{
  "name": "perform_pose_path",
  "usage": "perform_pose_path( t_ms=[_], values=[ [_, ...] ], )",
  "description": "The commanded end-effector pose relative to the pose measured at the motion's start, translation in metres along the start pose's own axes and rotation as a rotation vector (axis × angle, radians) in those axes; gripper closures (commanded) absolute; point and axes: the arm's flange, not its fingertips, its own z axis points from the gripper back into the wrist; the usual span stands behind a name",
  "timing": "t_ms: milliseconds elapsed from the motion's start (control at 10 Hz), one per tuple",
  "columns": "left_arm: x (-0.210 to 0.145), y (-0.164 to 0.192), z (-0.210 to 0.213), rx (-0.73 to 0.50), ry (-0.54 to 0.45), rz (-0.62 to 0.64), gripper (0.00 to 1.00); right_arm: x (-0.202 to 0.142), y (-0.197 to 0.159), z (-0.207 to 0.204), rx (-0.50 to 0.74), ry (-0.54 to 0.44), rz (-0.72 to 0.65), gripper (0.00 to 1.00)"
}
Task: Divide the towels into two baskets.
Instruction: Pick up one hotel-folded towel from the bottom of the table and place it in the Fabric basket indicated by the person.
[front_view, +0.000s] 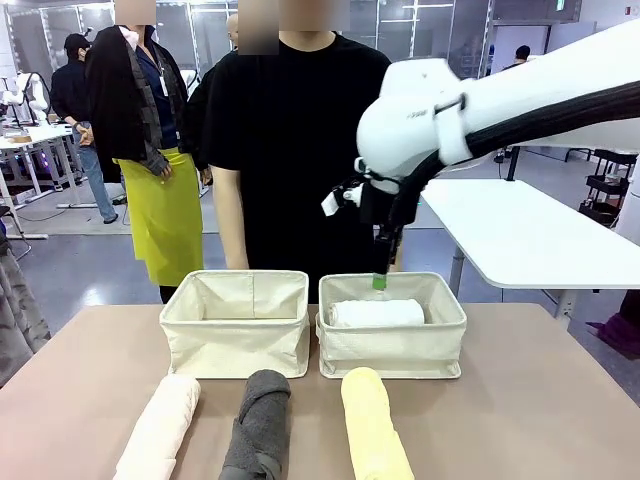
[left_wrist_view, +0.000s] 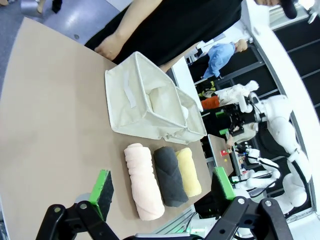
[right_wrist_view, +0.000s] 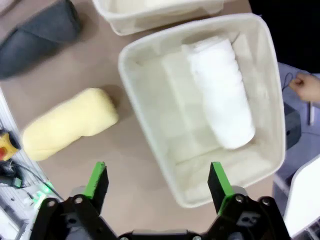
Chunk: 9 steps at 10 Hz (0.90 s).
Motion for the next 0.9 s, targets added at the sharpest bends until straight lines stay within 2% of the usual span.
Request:
perform_pose_path(
  t_ms=[0,100,300,400,600,800],
  values=[
    [0.001,0.001,0.002,-0.023,-0.015,-0.011,0.0,-0.061,0.021,0.008,0.067,-0.132,-0.161,0.0],
    [0.001,0.001,0.002,-0.023,-0.015,-0.011,0.0,-0.09,0.021,0.011,0.106,-0.198,-0.231,0.0],
    [0.001,0.001,0.002,-0.023,-0.015,-0.011,0.0,-0.147,0.02,0.006,0.207,-0.412,-0.31,0.0],
    [0.001,0.001,0.002,-0.023,-0.015,-0.011,0.0,-0.176,0.017,0.0,0.252,-0.571,-0.321,0.0],
    [0.001,0.001,0.002,-0.023,-0.015,-0.011,0.0,-0.236,0.01,-0.012,0.325,-0.796,-0.365,0.0],
    [0.001,0.001,0.002,-0.023,-0.015,-0.011,0.0,-0.305,0.015,-0.02,0.409,-0.907,-0.455,0.0]
  ],
)
